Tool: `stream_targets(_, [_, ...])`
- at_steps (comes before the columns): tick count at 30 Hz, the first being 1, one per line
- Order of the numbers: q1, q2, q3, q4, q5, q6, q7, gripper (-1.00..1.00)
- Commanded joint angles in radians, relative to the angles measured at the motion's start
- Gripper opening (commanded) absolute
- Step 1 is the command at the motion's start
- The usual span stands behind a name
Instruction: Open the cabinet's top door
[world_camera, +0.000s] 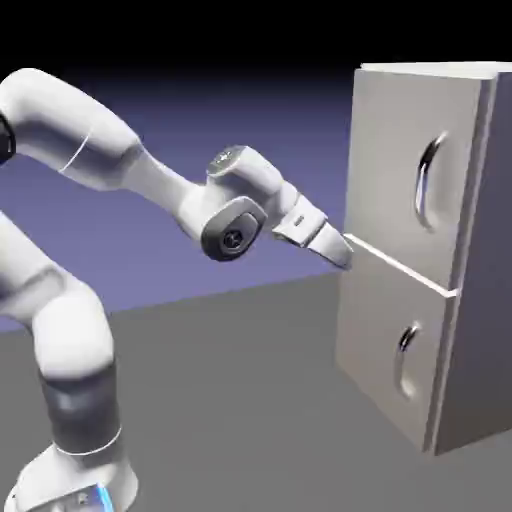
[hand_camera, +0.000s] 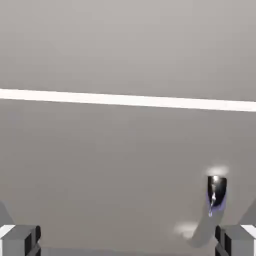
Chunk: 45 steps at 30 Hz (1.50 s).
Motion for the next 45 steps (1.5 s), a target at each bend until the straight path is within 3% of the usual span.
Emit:
stream_targets(1, [0.014,-0.005,-0.016,0.008,-0.044,-0.002,0.033,0.00])
stream_targets(45, [0.648,-0.239,-0.718,0.351,-1.957,-0.077,1.471,0.00])
